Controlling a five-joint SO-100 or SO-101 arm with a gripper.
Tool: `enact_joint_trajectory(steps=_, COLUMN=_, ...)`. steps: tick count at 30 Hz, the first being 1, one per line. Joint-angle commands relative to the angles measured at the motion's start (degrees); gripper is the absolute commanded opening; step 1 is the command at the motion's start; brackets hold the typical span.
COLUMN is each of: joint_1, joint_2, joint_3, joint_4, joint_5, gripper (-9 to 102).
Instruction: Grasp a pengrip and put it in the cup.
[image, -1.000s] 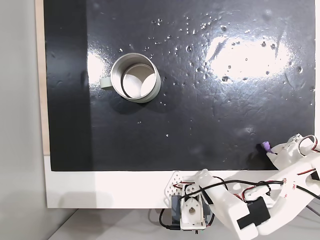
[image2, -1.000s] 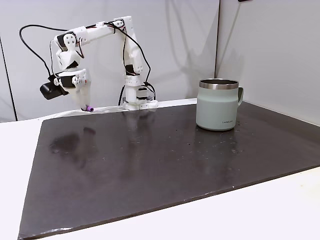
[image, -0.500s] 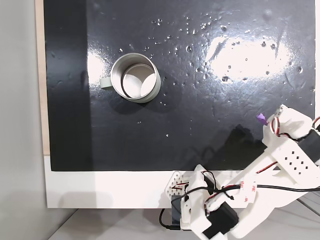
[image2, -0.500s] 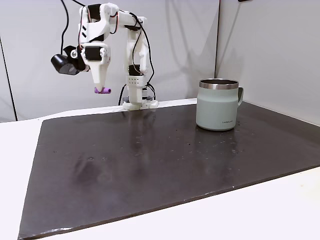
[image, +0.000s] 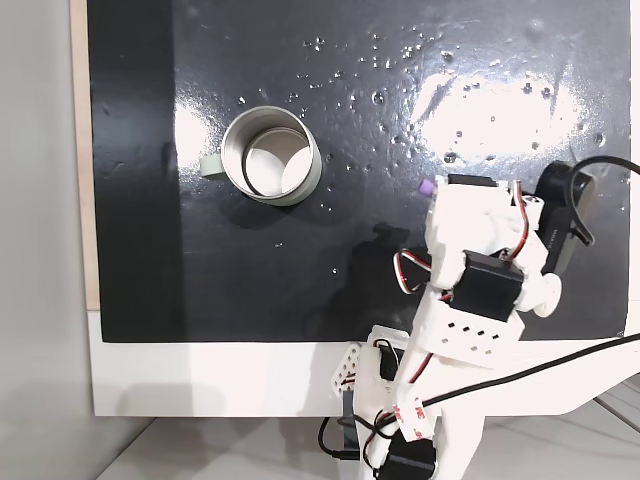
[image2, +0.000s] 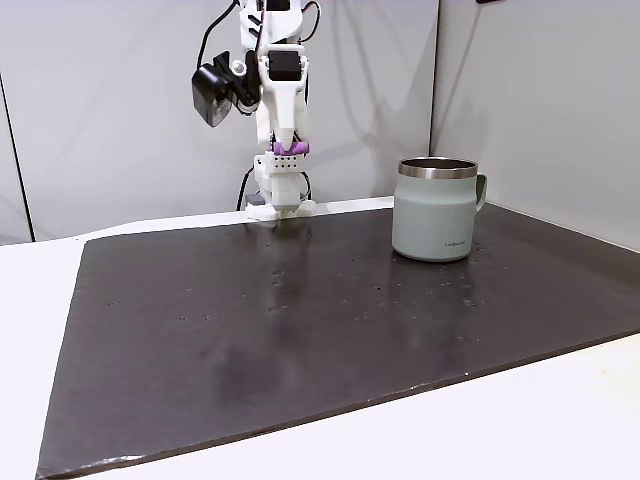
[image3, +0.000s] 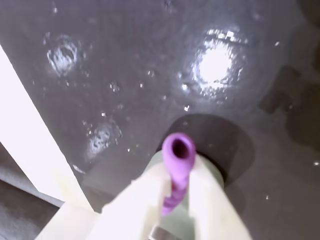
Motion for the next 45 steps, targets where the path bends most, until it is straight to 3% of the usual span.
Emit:
enact_joint_trajectory(steps=1, joint_1=-5.4, joint_2=2.7, joint_3=-0.7, joint_4=-2.0, joint_5=2.4, gripper=0)
enact_joint_trajectory(steps=17, joint_1=-26.9, joint_2=-4.0, joint_3=-9.5, joint_4=-9.8, joint_5=10.3, gripper=0)
enact_joint_trajectory(steps=36, joint_1=-34.3, joint_2=-12.1, joint_3=-17.8, joint_4=-11.0, joint_5=14.4, gripper=0)
enact_joint_trajectory(steps=41, joint_1=-34.0, joint_2=-12.0, joint_3=-17.7, joint_4=-10.0, joint_5=15.3, gripper=24)
enact_joint_trajectory(steps=45, joint_1=-33.6, joint_2=-12.0, joint_3=-17.8, joint_4=-8.5, joint_5=16.9, gripper=33)
